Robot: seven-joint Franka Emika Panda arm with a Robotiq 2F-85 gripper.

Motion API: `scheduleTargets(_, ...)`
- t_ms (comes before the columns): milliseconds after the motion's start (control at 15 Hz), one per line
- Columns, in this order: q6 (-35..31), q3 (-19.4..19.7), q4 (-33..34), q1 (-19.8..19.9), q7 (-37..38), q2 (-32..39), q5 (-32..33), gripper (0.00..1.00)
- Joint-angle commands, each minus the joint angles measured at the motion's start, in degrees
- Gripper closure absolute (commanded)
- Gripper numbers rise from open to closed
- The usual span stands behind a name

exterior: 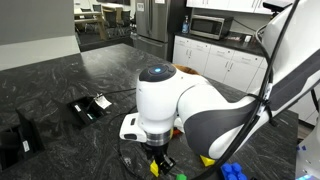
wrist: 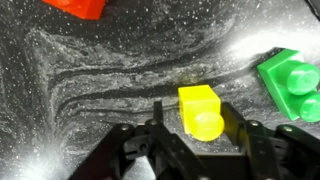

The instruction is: Pick the small yellow block on the counter and put it in the bowl

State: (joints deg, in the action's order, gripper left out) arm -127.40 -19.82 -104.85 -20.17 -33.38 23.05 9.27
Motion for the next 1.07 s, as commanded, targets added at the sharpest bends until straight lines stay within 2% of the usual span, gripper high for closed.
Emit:
scheduleTargets(0,0.9,-0.8,0.1,1.4,-0.8,-0.8,-1.4,0.69)
scheduleTargets(200,-0.1,-0.1,-0.7,1.9,1.4,-2.4,-1.5,0.9)
scheduleTargets(600,-3.3,4.5,-2.9,3.2,15.4,-10.7,2.5,0.91)
scheduleTargets(1000,-3.5,11.2,-8.5,8.0,29.0,-19.0,8.7,0.91)
